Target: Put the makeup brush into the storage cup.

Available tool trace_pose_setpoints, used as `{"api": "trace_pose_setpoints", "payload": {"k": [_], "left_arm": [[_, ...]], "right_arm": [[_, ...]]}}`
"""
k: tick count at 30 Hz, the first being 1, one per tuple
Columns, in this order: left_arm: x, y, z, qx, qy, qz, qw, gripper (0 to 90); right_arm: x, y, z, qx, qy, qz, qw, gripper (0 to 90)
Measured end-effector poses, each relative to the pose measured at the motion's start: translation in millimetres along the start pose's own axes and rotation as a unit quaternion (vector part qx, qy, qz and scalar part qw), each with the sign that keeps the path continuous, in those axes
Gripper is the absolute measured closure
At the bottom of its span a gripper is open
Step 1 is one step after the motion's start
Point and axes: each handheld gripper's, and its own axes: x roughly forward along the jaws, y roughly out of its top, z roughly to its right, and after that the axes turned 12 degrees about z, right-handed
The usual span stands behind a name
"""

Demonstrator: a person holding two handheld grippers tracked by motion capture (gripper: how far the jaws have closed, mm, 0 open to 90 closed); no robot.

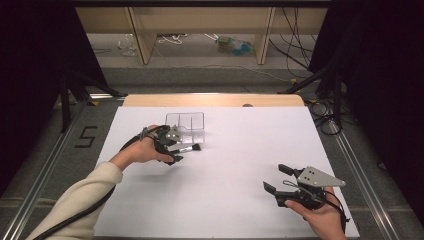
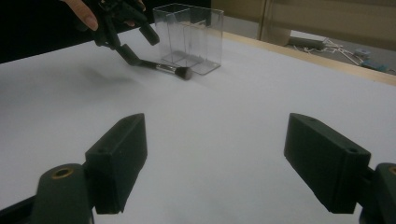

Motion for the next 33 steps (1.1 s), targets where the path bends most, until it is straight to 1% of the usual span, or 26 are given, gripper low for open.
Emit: {"api": "trace_pose_setpoints", "payload": {"k": [1, 2, 3, 4, 5, 6, 7, 8, 9, 10, 11, 12, 13, 15, 16, 18, 19, 20, 22, 23, 24, 25, 29, 30, 31, 33], "left_arm": [[2.3, -0.4, -0.5, 0.000, -0.005, -0.002, 1.0000, 27.8], [4.3, -0.9, -0.7, -0.004, -0.008, -0.003, 1.0000, 27.5], [6.1, -1.3, -1.1, -0.006, -0.010, -0.005, 0.9999, 27.4], [7.7, -1.6, -2.0, -0.004, -0.010, -0.006, 0.9999, 27.4], [9.2, -1.7, -3.4, -0.005, -0.014, -0.008, 0.9999, 27.3], [10.3, -2.2, -4.1, -0.009, -0.015, -0.008, 0.9998, 27.3], [11.1, -2.3, -5.6, -0.010, -0.016, -0.010, 0.9998, 27.2], [12.7, -3.2, -6.0, -0.019, -0.018, -0.011, 0.9996, 27.2], [13.6, -3.8, -7.2, -0.019, -0.019, -0.015, 0.9995, 27.1], [14.6, -4.3, -8.5, -0.017, -0.020, -0.016, 0.9995, 27.2], [15.9, -5.0, -8.6, -0.025, -0.021, -0.017, 0.9993, 27.3], [16.6, -5.3, -9.5, -0.024, -0.022, -0.019, 0.9993, 27.3], [17.4, -5.4, -10.2, -0.024, -0.022, -0.020, 0.9993, 27.2], [19.3, -5.8, -11.0, -0.027, -0.023, -0.017, 0.9992, 27.1], [19.6, -5.4, -11.4, -0.026, -0.025, -0.019, 0.9992, 27.3], [21.1, -5.1, -11.3, -0.028, -0.028, -0.021, 0.9990, 27.3], [21.6, -4.8, -11.3, -0.028, -0.030, -0.024, 0.9989, 27.4], [22.8, -5.1, -10.9, -0.033, -0.032, -0.023, 0.9987, 27.4], [23.9, -5.1, -11.1, -0.030, -0.034, -0.025, 0.9987, 27.3], [25.0, -5.6, -11.1, -0.035, -0.037, -0.025, 0.9984, 27.4], [25.3, -5.9, -11.2, -0.036, -0.037, -0.028, 0.9983, 27.5], [25.7, -6.4, -11.6, -0.034, -0.037, -0.030, 0.9983, 27.7], [26.8, -7.6, -11.8, -0.040, -0.040, -0.027, 0.9980, 28.3], [26.8, -7.6, -11.9, -0.039, -0.041, -0.027, 0.9980, 28.5], [26.7, -7.4, -12.0, -0.039, -0.043, -0.028, 0.9979, 29.2], [26.7, -7.1, -12.1, -0.038, -0.045, -0.030, 0.9978, 30.1]], "right_arm": [[0.1, 0.0, 0.0, 0.000, 0.000, 0.000, 1.0000, 22.4], [0.4, -0.3, 0.7, -0.004, 0.002, 0.001, 1.0000, 22.4], [0.3, -0.5, -0.4, 0.006, 0.004, -0.005, 1.0000, 22.5], [1.2, -1.1, -0.5, 0.008, 0.004, -0.001, 1.0000, 22.4], [0.2, -0.4, 0.0, 0.005, 0.002, -0.007, 1.0000, 22.4], [-0.2, -0.2, 0.1, 0.004, 0.001, -0.009, 1.0000, 22.4], [-0.4, -0.1, 0.3, 0.004, 0.001, -0.010, 0.9999, 22.4], [-0.6, 0.1, 0.4, 0.004, 0.001, -0.009, 0.9999, 22.4], [-0.8, 0.1, 0.5, 0.005, -0.001, -0.008, 1.0000, 22.4], [-0.6, 0.0, 1.8, -0.002, -0.002, -0.002, 1.0000, 22.4], [0.3, -0.6, 2.3, -0.003, -0.001, 0.001, 1.0000, 22.4], [-1.9, 0.6, 1.9, 0.000, -0.004, -0.015, 0.9999, 22.4], [-1.5, 0.4, 2.2, -0.004, -0.005, -0.012, 0.9999, 22.4], [-1.3, 0.5, 1.9, -0.005, -0.005, -0.012, 0.9999, 22.5], [-0.2, -0.2, 1.9, -0.004, -0.003, -0.005, 1.0000, 22.5], [-1.3, 0.3, 2.1, -0.005, -0.005, -0.013, 0.9999, 22.6], [-1.3, 0.3, 2.1, -0.004, -0.004, -0.012, 0.9999, 22.6], [-1.4, 0.3, 2.0, -0.004, -0.004, -0.012, 0.9999, 22.6], [-1.3, 0.3, 2.0, -0.005, -0.004, -0.012, 0.9999, 22.7], [-1.3, 0.4, 2.0, -0.005, -0.004, -0.013, 0.9999, 22.7], [-1.3, 0.4, 1.9, -0.004, -0.003, -0.012, 0.9999, 22.7], [-1.4, 0.4, 2.0, -0.004, -0.003, -0.012, 0.9999, 22.7], [-1.3, 0.3, 2.2, -0.005, -0.003, -0.014, 0.9999, 23.7], [0.7, -0.8, 2.0, -0.002, 0.000, -0.002, 1.0000, 23.8], [0.4, -0.8, 1.2, 0.005, 0.001, -0.006, 1.0000, 23.8], [-0.5, -0.3, 1.3, 0.005, 0.000, -0.012, 0.9999, 23.8]]}}
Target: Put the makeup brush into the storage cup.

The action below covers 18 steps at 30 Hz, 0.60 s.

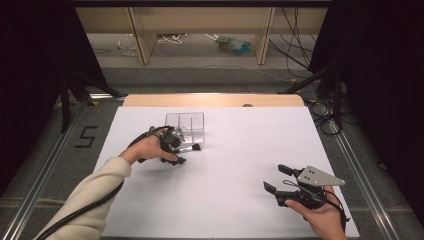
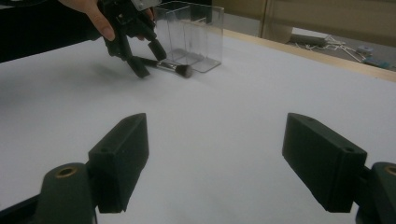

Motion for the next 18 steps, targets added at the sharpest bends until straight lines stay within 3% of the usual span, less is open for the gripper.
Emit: {"api": "trace_pose_setpoints", "payload": {"k": [1, 5, 6, 7, 9, 11, 12, 15, 17, 18], "left_arm": [[0.1, 0.0, -0.1, -0.001, -0.002, 0.000, 1.0000, 30.8], [-0.2, -0.8, -0.4, -0.008, -0.015, 0.002, 0.9998, 36.5], [-0.2, -1.1, -0.6, -0.010, -0.015, 0.005, 0.9998, 37.7], [-0.5, -1.2, -1.1, -0.012, -0.017, 0.003, 0.9998, 38.0], [-0.4, -1.9, -2.0, -0.016, -0.022, 0.004, 0.9996, 39.7], [-0.4, -1.7, -2.7, -0.018, -0.025, 0.002, 0.9995, 41.1], [-0.5, -1.3, -3.0, -0.017, -0.026, 0.000, 0.9995, 41.3], [0.3, 0.7, -1.8, -0.022, -0.030, -0.005, 0.9993, 43.7], [0.2, 3.0, -2.1, -0.014, -0.033, -0.015, 0.9992, 46.0], [-0.3, 4.5, -1.9, -0.012, -0.036, -0.024, 0.9990, 47.3]], "right_arm": [[-0.8, 0.6, 1.1, -0.011, -0.004, -0.001, 0.9999, 23.8], [-1.5, 1.0, 0.0, 0.004, 0.001, -0.012, 0.9999, 23.9], [-0.7, 0.6, 1.3, -0.011, -0.004, -0.001, 0.9999, 24.0], [0.7, -0.3, -0.1, 0.001, 0.000, 0.003, 1.0000, 24.0], [-1.1, 0.8, 0.2, 0.000, 0.000, -0.009, 1.0000, 24.1], [0.7, -0.3, 0.0, 0.001, 0.001, 0.004, 1.0000, 24.1], [-0.6, 0.5, 0.1, -0.001, 0.000, -0.004, 1.0000, 24.1], [0.5, -0.1, 1.0, -0.006, 0.001, 0.003, 1.0000, 24.1], [-0.5, 0.6, 1.2, -0.010, -0.001, -0.003, 0.9999, 24.1], [1.6, -0.5, 1.3, -0.010, 0.001, 0.010, 0.9999, 24.1]]}}
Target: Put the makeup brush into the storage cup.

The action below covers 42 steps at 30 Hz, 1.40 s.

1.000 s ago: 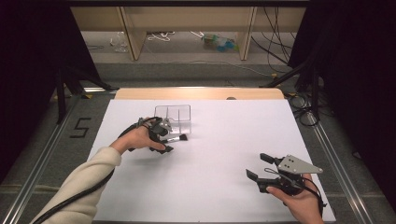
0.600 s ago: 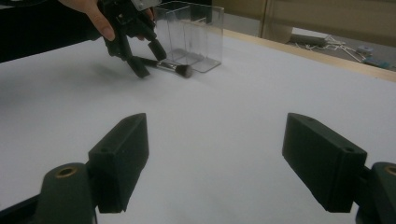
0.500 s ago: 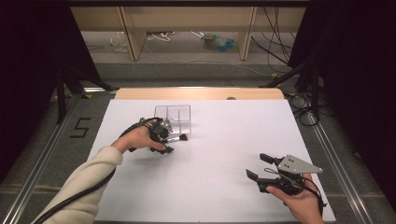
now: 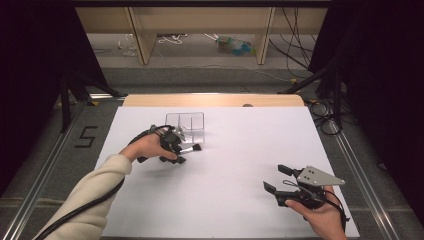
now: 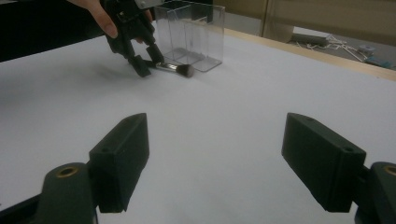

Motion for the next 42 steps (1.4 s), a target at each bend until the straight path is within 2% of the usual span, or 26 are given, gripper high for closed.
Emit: {"api": "trace_pose_setpoints", "payload": {"k": [2, 3, 6, 8, 12, 13, 14, 15, 16, 17, 18, 20, 23, 25, 26, 27, 29, 30, 35, 37, 42], "left_arm": [[0.8, 2.1, 1.5, -0.004, -0.001, -0.003, 1.0000, 50.4], [1.3, 3.0, 1.8, -0.004, -0.002, -0.005, 1.0000, 51.7], [1.1, 6.9, 2.0, -0.002, -0.007, -0.022, 0.9997, 56.9], [1.7, 9.5, 2.5, -0.004, -0.007, -0.032, 0.9995, 60.1], [2.2, 14.3, 2.7, 0.003, -0.006, -0.054, 0.9985, 67.7], [3.7, 14.3, 5.0, -0.011, -0.002, -0.045, 0.9989, 69.2], [4.0, 14.7, 5.8, -0.012, 0.000, -0.045, 0.9989, 71.2], [2.6, 16.0, 4.2, 0.002, -0.004, -0.060, 0.9982, 73.6], [2.6, 16.7, 4.7, 0.000, -0.003, -0.063, 0.9980, 76.1], [3.1, 17.1, 4.9, -0.001, -0.002, -0.064, 0.9980, 77.2], [3.2, 17.4, 6.1, -0.004, 0.000, -0.065, 0.9979, 77.8], [3.6, 18.5, 7.0, -0.004, 0.004, -0.069, 0.9976, 78.1], [4.0, 19.8, 9.1, 0.000, 0.011, -0.075, 0.9972, 78.4], [4.5, 20.2, 10.8, 0.004, 0.014, -0.075, 0.9971, 78.5], [4.5, 20.6, 11.7, 0.009, 0.015, -0.076, 0.9970, 78.6], [4.6, 20.9, 12.3, 0.015, 0.017, -0.077, 0.9968, 78.6], [4.8, 21.7, 13.3, 0.020, 0.018, -0.079, 0.9965, 78.7], [4.9, 21.5, 14.4, 0.019, 0.021, -0.078, 0.9965, 78.8], [4.3, 20.9, 15.1, 0.025, 0.023, -0.076, 0.9966, 78.9], [3.3, 19.2, 14.6, 0.018, 0.023, -0.067, 0.9973, 78.9], [-1.0, 20.2, 17.4, 0.027, 0.025, -0.048, 0.9982, 79.0]], "right_arm": [[-1.9, 1.1, 0.0, 0.000, -0.001, -0.012, 0.9999, 24.2], [-0.2, 0.1, -0.1, 0.001, 0.001, -0.002, 1.0000, 24.1], [-0.1, 0.1, -0.2, 0.001, 0.002, -0.001, 1.0000, 24.2], [-2.4, 1.3, -0.4, 0.004, 0.001, -0.015, 0.9999, 24.1], [-0.2, 0.0, -0.5, 0.003, 0.003, -0.003, 1.0000, 24.1], [-1.1, 0.4, -0.4, 0.003, 0.004, -0.007, 1.0000, 24.2], [-2.1, 1.0, -0.3, 0.001, 0.001, -0.014, 0.9999, 24.1], [-1.7, 0.8, -0.5, 0.003, 0.002, -0.012, 0.9999, 24.1], [-2.5, 1.3, -0.6, 0.005, 0.002, -0.016, 0.9999, 24.1], [-2.4, 1.2, -0.6, 0.004, 0.002, -0.017, 0.9998, 24.2], [0.4, -0.4, -0.6, 0.007, 0.008, 0.000, 0.9999, 24.1], [-1.8, 0.7, -0.1, -0.001, -0.001, -0.015, 0.9999, 24.1], [-1.8, 0.6, -0.3, 0.001, 0.000, -0.018, 0.9998, 24.1], [0.1, -0.4, -0.3, 0.003, 0.003, -0.006, 1.0000, 24.1], [0.7, -1.0, -1.6, 0.016, 0.009, -0.007, 0.9998, 24.1], [0.6, -1.0, -1.7, 0.017, 0.008, -0.008, 0.9998, 24.1], [0.7, -1.1, -1.6, 0.017, 0.008, -0.008, 0.9998, 24.2], [1.0, -1.1, -0.3, 0.006, 0.005, -0.002, 1.0000, 24.1], [0.0, -0.7, -0.2, 0.006, 0.004, -0.009, 0.9999, 24.1], [0.1, -0.6, -0.3, 0.006, 0.004, -0.009, 0.9999, 24.2], [0.8, -1.1, -0.1, 0.006, 0.002, -0.007, 1.0000, 24.2]]}}
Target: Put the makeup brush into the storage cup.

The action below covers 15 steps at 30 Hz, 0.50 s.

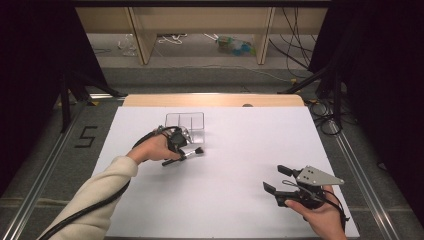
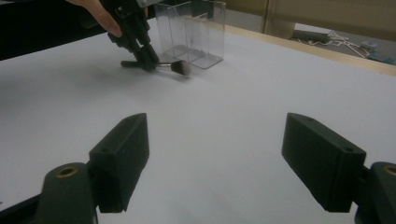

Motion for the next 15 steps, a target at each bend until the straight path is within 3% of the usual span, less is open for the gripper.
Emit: {"api": "trace_pose_setpoints", "payload": {"k": [8, 15], "left_arm": [[-9.8, -1.7, 3.4, -0.013, 0.020, 0.052, 0.9984, 79.1], [-19.8, -8.0, 7.3, -0.032, 0.032, 0.098, 0.9942, 79.1]], "right_arm": [[-0.7, 0.3, 0.0, 0.000, 0.000, -0.004, 1.0000, 24.2], [-0.2, -0.1, 0.0, 0.000, -0.002, -0.002, 1.0000, 24.2]]}}
